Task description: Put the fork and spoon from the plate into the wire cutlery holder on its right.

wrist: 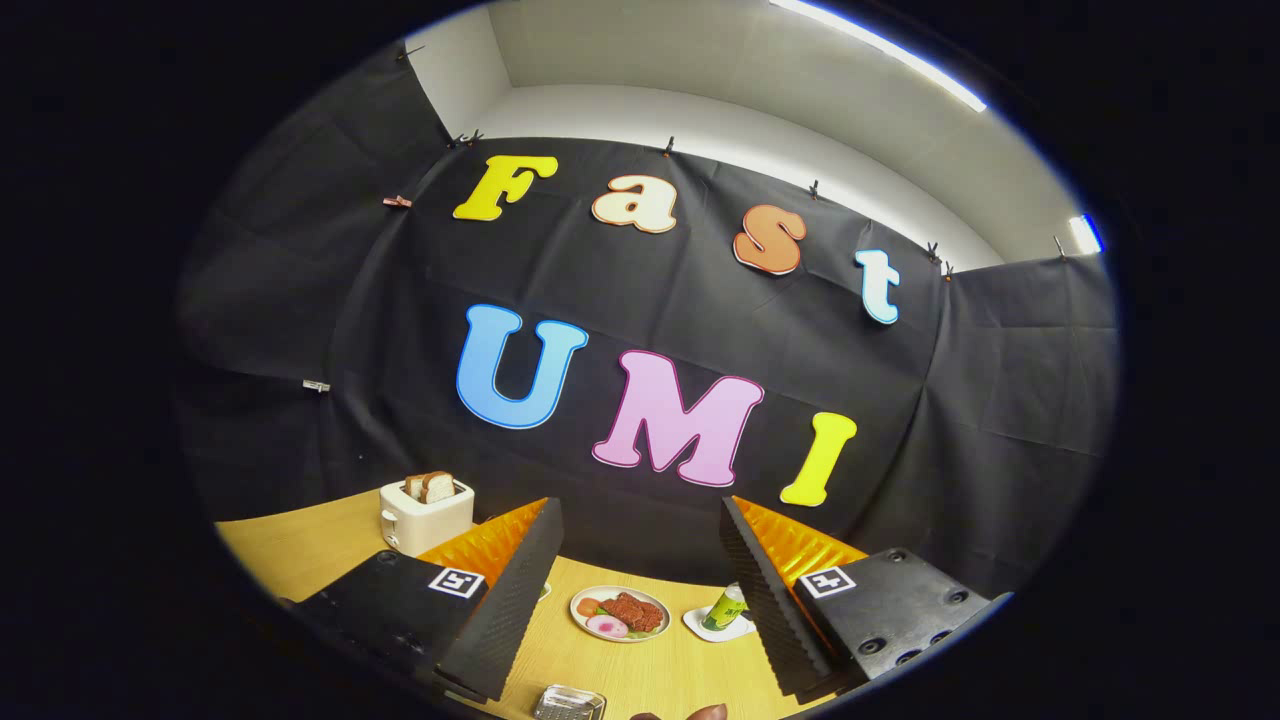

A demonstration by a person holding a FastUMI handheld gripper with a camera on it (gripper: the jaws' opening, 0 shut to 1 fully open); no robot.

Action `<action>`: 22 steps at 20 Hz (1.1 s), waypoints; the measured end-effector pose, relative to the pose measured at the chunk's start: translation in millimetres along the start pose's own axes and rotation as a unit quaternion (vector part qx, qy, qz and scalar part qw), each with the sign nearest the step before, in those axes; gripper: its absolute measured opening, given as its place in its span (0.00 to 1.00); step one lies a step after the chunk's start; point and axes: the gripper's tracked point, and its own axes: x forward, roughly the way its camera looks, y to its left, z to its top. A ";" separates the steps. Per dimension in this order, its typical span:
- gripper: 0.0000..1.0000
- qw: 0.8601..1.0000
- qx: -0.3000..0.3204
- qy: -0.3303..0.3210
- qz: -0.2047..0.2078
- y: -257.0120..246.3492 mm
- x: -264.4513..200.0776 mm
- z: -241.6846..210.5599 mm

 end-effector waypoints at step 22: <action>0.94 0.904 0.012 0.369 0.218 204.5 -80.2 -194.0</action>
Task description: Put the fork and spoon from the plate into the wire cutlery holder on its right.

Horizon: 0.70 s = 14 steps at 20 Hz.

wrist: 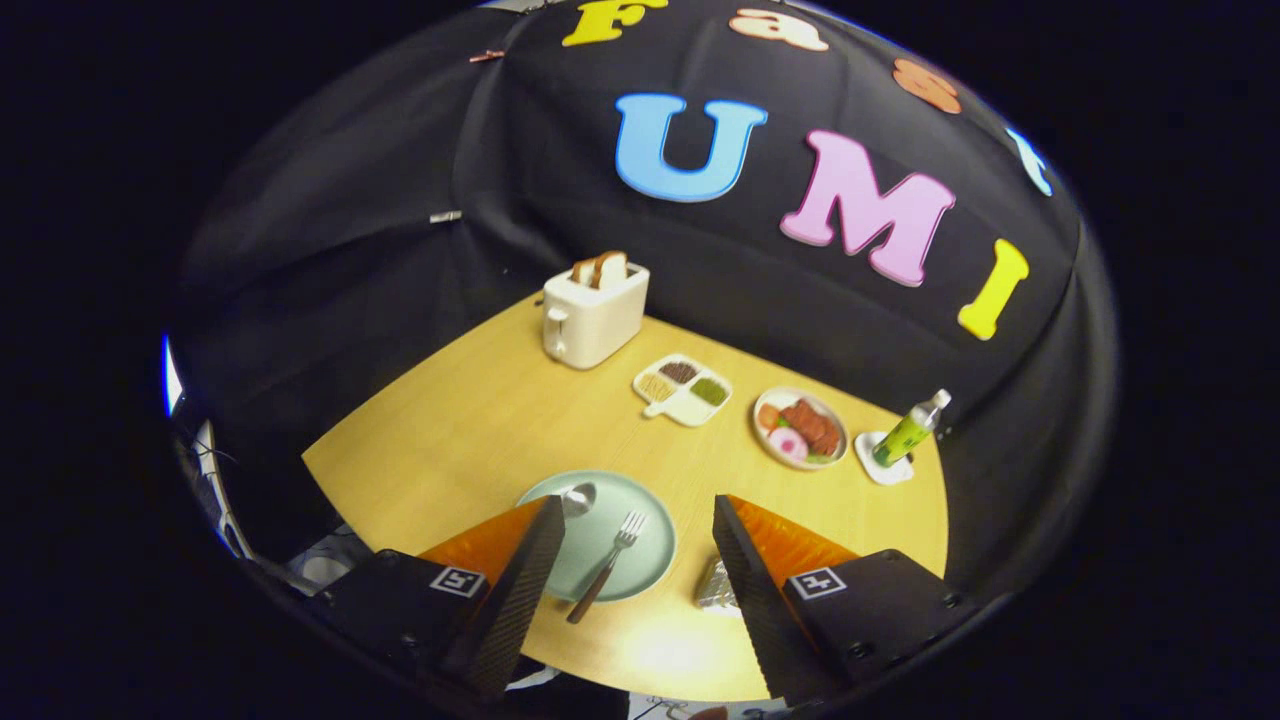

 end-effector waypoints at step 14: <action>0.72 0.968 0.077 0.238 0.007 16.7 124.1 -152.2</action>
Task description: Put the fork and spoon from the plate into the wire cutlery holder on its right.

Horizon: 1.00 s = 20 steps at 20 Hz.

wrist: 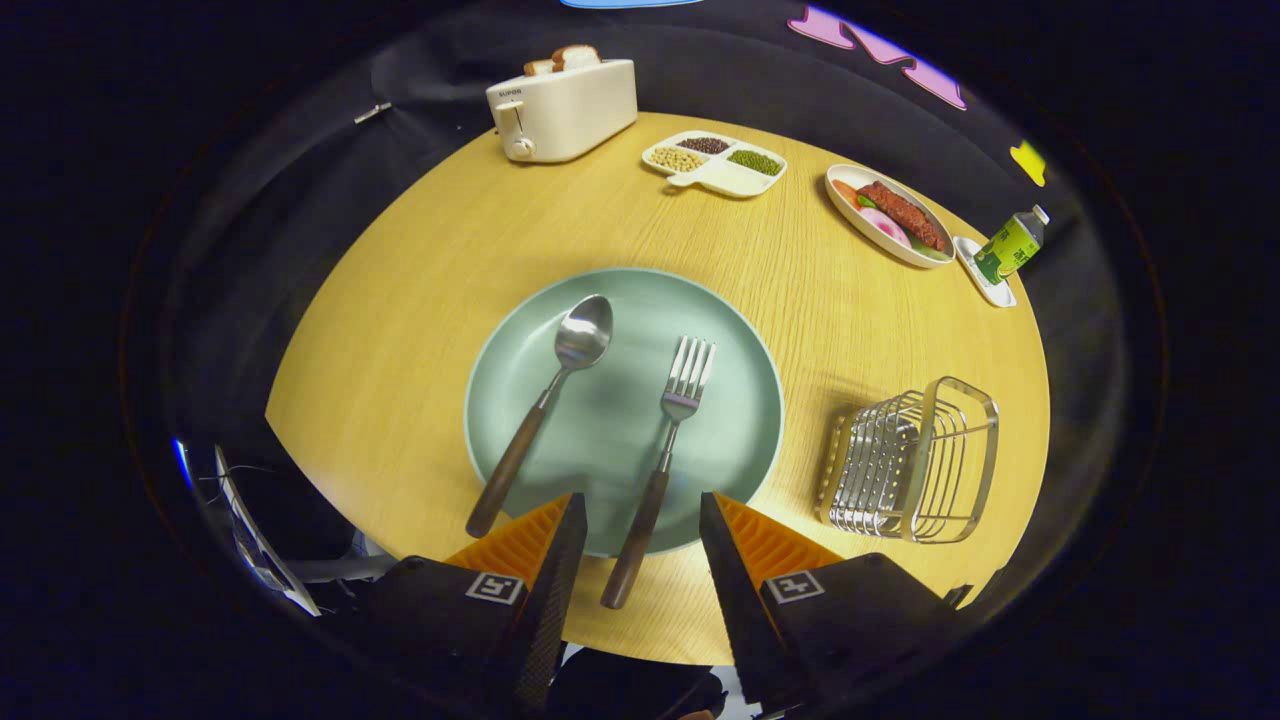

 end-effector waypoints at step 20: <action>0.11 0.996 0.083 0.009 0.013 -3.8 18.4 7.0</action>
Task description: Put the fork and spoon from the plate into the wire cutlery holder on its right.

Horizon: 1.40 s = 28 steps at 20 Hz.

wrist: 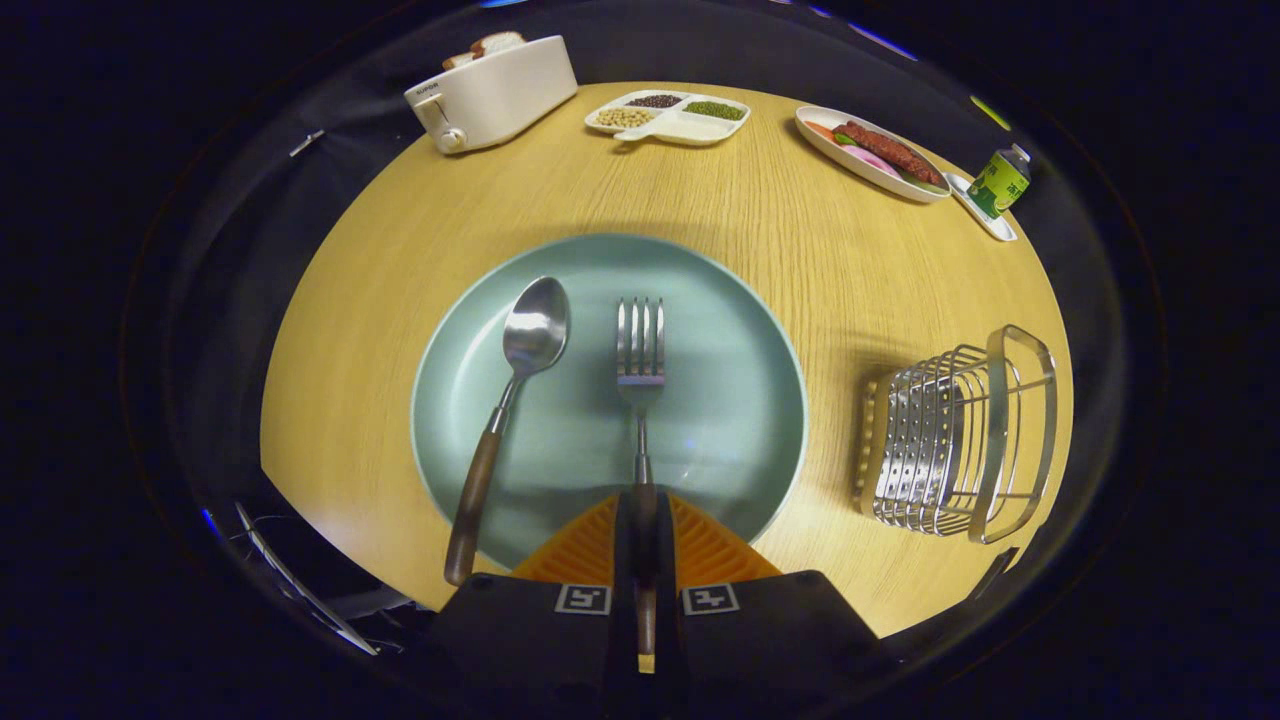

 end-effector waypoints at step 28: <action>0.11 0.963 -0.137 0.229 -0.029 -179.7 -135.6 -26.3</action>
